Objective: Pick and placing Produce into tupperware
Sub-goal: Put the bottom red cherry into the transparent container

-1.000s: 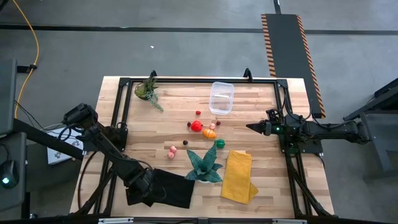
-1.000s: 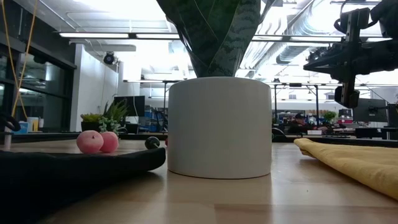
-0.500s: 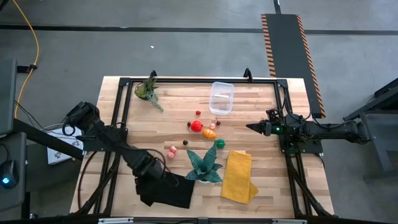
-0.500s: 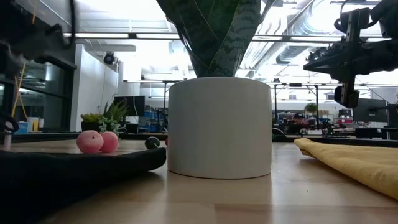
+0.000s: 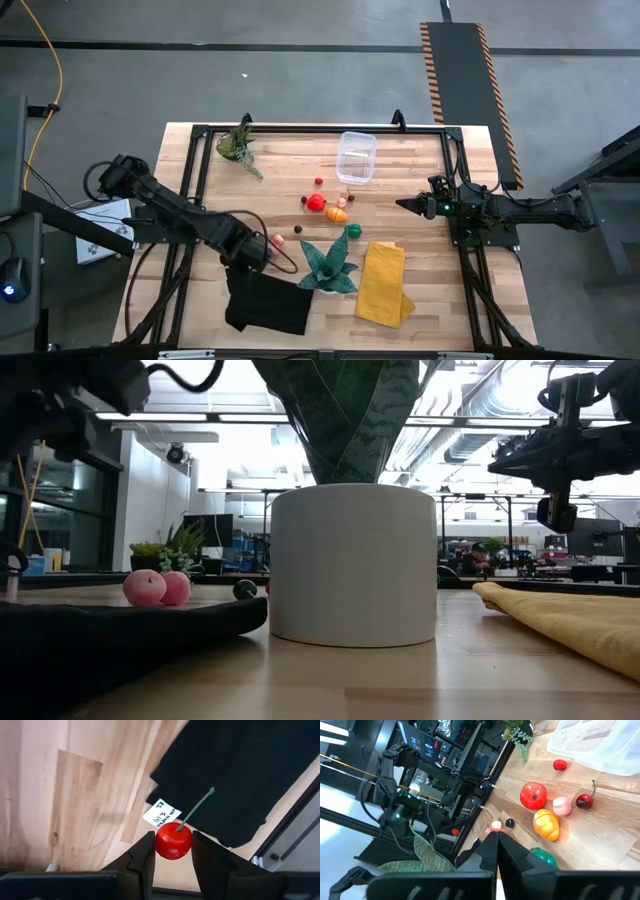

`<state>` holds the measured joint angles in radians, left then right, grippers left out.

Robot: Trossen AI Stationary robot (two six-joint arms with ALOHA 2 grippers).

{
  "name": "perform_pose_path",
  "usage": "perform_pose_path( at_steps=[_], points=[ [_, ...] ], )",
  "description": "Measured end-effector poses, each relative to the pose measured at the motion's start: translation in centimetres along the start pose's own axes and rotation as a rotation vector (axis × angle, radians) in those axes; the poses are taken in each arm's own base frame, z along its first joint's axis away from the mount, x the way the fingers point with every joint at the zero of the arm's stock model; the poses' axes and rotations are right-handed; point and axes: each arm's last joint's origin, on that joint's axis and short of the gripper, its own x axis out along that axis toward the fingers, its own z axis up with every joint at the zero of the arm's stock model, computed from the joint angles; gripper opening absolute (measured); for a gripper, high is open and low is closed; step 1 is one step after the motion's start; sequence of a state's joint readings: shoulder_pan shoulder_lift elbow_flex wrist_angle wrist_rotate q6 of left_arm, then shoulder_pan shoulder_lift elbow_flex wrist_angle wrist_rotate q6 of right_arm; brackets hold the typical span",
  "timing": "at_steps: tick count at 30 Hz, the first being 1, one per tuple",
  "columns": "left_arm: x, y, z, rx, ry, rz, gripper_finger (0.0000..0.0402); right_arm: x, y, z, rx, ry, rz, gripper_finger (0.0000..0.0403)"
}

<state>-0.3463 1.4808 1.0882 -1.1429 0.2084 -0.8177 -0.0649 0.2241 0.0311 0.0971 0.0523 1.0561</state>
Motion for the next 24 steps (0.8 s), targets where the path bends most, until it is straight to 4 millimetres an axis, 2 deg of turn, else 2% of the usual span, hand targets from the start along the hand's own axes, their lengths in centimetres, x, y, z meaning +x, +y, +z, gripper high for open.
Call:
perform_pose_path(
  at_steps=[13, 24],
  points=[
    [-4.6, 3.4, -0.8, -0.105, -0.169, -0.088, 0.0106, 0.0, 0.0, 0.0, -0.010, -0.001, 0.002, 0.0000],
    [-8.1, 6.5, -1.4, -0.205, -0.409, -0.157, 0.0106, 0.0, 0.4, 0.2, -0.008, -0.021, 0.037, 0.0000]
  ],
)
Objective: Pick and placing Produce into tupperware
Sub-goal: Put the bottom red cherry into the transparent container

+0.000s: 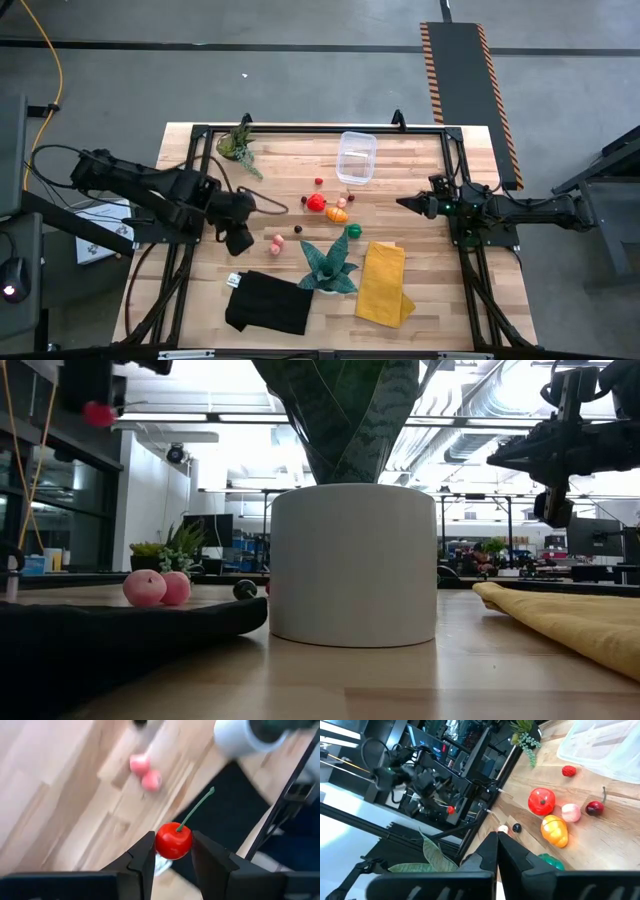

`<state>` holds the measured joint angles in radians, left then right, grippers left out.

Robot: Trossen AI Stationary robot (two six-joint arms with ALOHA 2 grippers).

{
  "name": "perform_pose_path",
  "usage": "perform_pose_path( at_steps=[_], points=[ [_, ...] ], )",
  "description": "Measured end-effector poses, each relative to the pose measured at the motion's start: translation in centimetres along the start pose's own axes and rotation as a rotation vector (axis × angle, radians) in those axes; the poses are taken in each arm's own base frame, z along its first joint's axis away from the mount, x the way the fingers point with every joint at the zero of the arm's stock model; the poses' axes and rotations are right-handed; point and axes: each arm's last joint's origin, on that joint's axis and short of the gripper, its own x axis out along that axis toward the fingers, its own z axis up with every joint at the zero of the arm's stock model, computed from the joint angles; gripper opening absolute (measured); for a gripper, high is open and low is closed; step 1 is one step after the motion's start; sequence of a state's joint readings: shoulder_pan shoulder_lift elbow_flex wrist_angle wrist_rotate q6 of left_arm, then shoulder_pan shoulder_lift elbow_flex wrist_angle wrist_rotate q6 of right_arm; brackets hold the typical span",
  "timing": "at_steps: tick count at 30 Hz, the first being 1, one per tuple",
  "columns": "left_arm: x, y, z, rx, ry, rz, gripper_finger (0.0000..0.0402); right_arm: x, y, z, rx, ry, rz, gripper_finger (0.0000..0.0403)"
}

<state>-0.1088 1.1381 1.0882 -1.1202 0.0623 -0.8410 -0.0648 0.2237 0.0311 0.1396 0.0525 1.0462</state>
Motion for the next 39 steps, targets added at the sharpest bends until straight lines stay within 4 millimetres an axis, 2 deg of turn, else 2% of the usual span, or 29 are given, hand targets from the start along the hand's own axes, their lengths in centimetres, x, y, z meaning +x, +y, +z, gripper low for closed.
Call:
perform_pose_path(
  at_steps=[11, 20, 26, 33, 39],
  points=[
    [-2.7, 1.7, 1.6, -0.038, -0.296, -0.034, 0.0106, 0.0, 0.4, 0.2, 0.032, -0.023, 0.042, 0.0000],
    [-3.9, 1.8, 3.5, -0.035, -0.537, -0.042, 0.0106, -0.3, 2.1, 1.2, 0.051, -0.122, 0.221, 0.0000],
    [-4.5, 2.5, 4.9, -0.027, -0.654, -0.009, 0.0106, -0.4, 2.2, 1.4, 0.072, -0.146, 0.234, 0.0000],
    [-5.3, 4.3, 6.6, 0.039, -0.729, 0.050, 0.0106, -0.3, 1.9, 1.6, 0.084, -0.248, 0.157, 0.0000],
    [-6.3, 6.6, 8.1, 0.084, -0.779, 0.032, 0.0106, -0.3, 1.9, 1.9, 0.098, -0.321, 0.135, 0.0000]
  ],
)
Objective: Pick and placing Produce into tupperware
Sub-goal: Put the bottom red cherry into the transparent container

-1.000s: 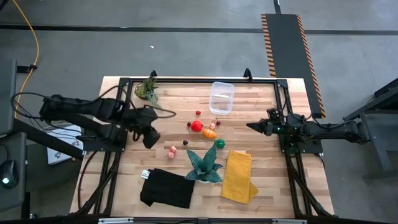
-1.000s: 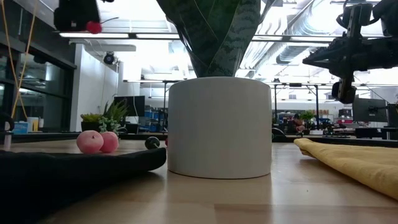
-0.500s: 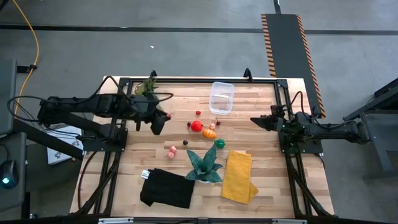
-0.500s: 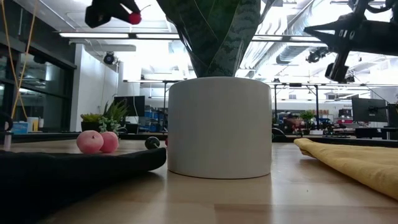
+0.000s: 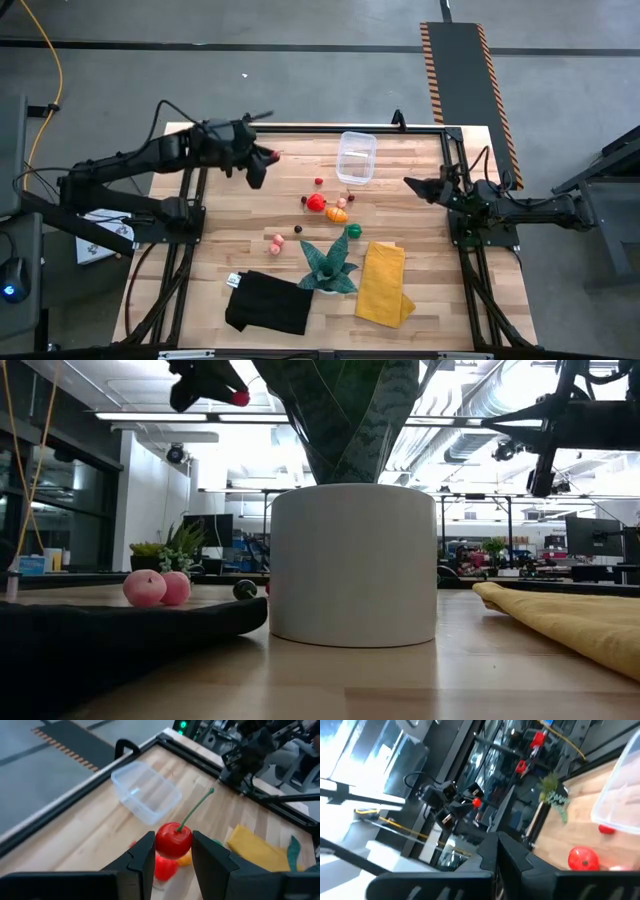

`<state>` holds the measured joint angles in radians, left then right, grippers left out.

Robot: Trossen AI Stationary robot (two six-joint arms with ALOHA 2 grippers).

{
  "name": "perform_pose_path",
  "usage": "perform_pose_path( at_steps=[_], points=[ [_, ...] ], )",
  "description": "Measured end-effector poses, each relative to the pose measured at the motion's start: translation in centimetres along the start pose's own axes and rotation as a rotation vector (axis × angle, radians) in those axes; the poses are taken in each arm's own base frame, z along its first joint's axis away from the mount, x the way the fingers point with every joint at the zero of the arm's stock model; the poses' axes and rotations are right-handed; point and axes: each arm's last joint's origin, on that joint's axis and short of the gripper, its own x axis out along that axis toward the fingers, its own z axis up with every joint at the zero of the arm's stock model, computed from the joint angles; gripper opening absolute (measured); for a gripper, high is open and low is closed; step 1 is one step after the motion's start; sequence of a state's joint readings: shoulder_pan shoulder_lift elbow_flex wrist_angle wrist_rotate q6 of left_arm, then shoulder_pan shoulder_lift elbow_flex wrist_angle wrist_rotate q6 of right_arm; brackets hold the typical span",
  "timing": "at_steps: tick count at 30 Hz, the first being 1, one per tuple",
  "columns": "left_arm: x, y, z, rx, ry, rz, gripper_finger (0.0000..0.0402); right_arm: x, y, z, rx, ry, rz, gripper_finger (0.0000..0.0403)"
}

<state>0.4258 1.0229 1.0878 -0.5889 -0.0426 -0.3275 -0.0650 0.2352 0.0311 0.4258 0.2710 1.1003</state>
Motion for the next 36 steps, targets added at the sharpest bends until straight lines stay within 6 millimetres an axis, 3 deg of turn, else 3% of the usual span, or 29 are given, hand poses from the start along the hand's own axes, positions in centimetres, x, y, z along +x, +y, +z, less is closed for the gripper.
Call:
perform_pose_path(
  at_steps=[21, 36],
  points=[
    [0.1, 6.3, 2.9, 0.080, -0.114, -0.169, 0.0106, 0.0, -0.2, 0.4, -0.009, -0.149, -0.073, 0.0000],
    [5.0, 8.1, 3.6, 0.078, -0.096, -0.294, 0.0106, 0.0, -0.2, 0.5, -0.043, -0.170, -0.088, 0.0000]
  ],
)
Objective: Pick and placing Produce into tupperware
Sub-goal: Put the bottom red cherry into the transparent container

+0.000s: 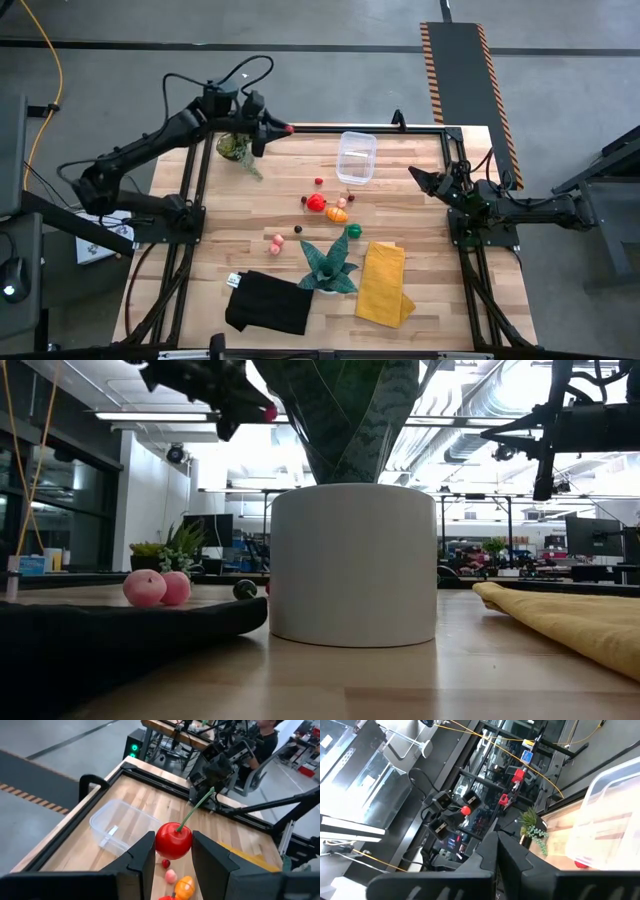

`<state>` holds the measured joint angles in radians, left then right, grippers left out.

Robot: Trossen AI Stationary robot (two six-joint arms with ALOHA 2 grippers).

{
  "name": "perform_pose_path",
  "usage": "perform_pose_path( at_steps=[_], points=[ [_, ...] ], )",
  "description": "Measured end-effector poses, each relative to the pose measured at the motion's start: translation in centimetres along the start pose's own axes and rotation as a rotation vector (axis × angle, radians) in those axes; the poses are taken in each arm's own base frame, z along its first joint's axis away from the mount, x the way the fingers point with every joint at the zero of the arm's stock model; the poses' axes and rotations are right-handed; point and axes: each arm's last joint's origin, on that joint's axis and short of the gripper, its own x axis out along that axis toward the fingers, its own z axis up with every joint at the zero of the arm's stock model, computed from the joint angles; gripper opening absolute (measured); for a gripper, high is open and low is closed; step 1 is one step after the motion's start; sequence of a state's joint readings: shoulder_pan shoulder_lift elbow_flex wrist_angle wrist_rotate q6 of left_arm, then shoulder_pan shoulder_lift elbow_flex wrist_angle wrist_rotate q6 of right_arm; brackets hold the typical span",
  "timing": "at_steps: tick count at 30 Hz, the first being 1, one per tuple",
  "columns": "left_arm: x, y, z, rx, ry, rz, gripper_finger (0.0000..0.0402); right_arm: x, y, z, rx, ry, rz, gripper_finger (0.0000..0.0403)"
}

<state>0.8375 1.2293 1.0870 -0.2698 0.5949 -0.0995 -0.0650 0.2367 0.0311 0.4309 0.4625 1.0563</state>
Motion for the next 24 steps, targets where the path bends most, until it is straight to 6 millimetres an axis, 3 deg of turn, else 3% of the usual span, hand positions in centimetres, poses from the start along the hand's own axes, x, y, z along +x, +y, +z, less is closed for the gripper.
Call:
perform_pose_path(
  at_steps=[17, 24],
  points=[
    [2.5, 1.9, -0.1, -0.054, -0.022, 0.070, 0.0106, 0.0, 0.0, 0.0, 0.000, 0.000, 0.000, 0.0000],
    [4.2, 1.7, 2.5, 0.014, 0.008, 0.064, 0.0106, 0.0, 0.0, 0.0, 0.000, 0.000, 0.000, 0.0000]
  ],
)
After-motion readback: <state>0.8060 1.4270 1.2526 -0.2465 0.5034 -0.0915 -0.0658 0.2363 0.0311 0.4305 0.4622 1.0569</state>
